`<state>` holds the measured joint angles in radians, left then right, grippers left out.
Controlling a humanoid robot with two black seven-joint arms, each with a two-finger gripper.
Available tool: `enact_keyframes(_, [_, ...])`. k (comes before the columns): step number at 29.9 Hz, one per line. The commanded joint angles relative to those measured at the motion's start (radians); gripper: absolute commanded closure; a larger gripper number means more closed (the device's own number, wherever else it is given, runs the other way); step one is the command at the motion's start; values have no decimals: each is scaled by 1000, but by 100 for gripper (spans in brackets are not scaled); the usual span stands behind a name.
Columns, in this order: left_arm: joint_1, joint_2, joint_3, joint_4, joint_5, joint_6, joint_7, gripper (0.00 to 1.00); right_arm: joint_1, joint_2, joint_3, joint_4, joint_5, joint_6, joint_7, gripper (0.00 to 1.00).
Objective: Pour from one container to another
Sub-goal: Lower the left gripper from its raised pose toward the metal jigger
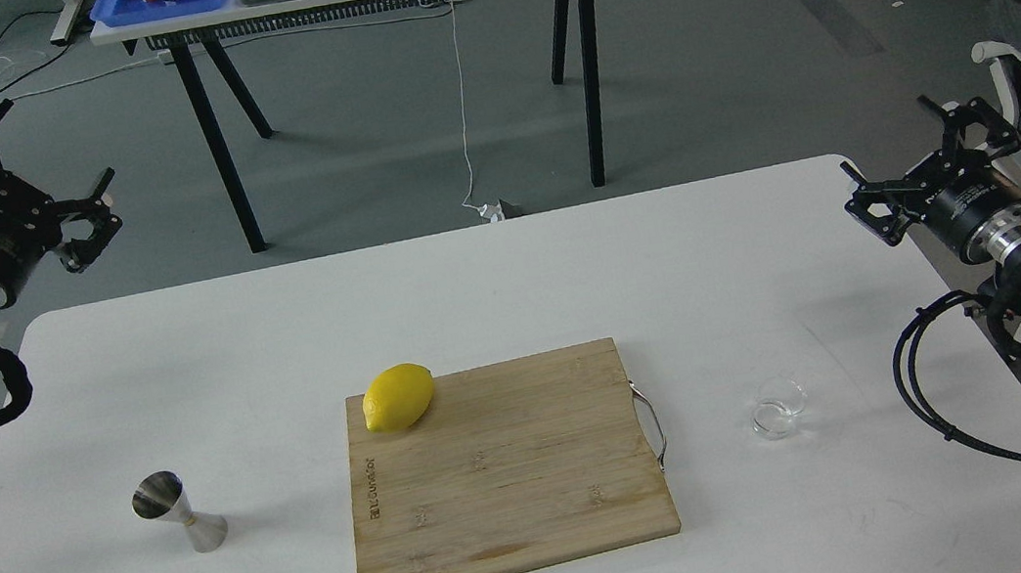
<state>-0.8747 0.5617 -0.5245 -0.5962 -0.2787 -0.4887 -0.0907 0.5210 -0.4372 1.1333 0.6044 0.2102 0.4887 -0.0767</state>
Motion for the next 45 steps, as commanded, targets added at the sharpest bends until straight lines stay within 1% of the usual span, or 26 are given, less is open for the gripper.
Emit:
enact_keyframes(1, [0, -3, 0, 1, 1, 0, -1, 0, 5, 0, 0, 0, 0, 0, 0, 1])
enact_keyframes(6, [-7, 6, -3, 4, 0, 0, 2, 0, 7, 0, 2, 0, 0, 0, 0, 1])
enact_keyframes(8, [-4, 6, -26, 15, -11, 0, -4, 0, 7, 0, 2, 0, 0, 0, 0, 1])
enact_keyframes(10, [0, -5, -66, 67, -25, 0, -3, 0, 7, 0, 0, 0, 0, 0, 0, 1])
enact_keyframes(12, [-3, -9, -57, 79, -19, 0, 2, 0, 7, -2, 0, 2, 0, 0, 0, 1])
enact_keyframes(15, [-13, -9, -31, 90, 1, 0, -14, 0, 7, -2, 0, 3, 0, 0, 2, 1])
enact_keyframes(16, [-15, -8, -25, 90, 18, 0, -29, 0, 7, -2, 0, 3, 0, 0, 0, 1])
enact_keyframes(17, [-18, -8, -16, 90, 51, 0, -53, 0, 7, -2, 2, 5, 0, 0, 0, 1])
enact_keyframes(20, [-61, -8, -9, 90, 244, 0, -159, 0, 7, -2, 5, 6, 0, 0, 2, 1])
enact_keyframes(21, [-81, -8, -12, 90, 333, 0, -202, 0, 7, -2, 6, 6, 0, 0, 2, 1])
enact_keyframes(23, [-95, -3, -18, 88, 462, 0, -312, 0, 7, -2, 5, 8, 0, 0, 2, 1])
enact_keyframes(24, [-98, 0, -20, 85, 505, 0, -378, 0, 5, -2, 3, 9, 0, 0, 3, 1])
enact_keyframes(25, [-102, 1, -19, 84, 544, 0, -398, 0, 5, 0, 3, 11, 0, 0, 3, 1])
enact_keyframes(32, [-115, 26, -14, 62, 771, 0, -398, 0, 4, 0, 3, 11, 0, 0, 6, 1])
enact_keyframes(37, [-99, 81, -8, -78, 823, 0, -398, 0, 2, -2, 3, 6, 0, 0, 11, 1])
enact_keyframes(41, [-95, 96, -14, -168, 992, 0, -398, 0, 1, -2, 8, 2, 0, 0, 14, 1])
enact_keyframes(42, [-95, 96, -11, -184, 1031, 34, -398, 0, 1, -2, 10, 2, -2, 0, 14, 1])
enact_keyframes(45, [-92, 106, -6, -255, 1173, 206, -398, 0, 1, 0, 10, 2, -2, 0, 14, 1])
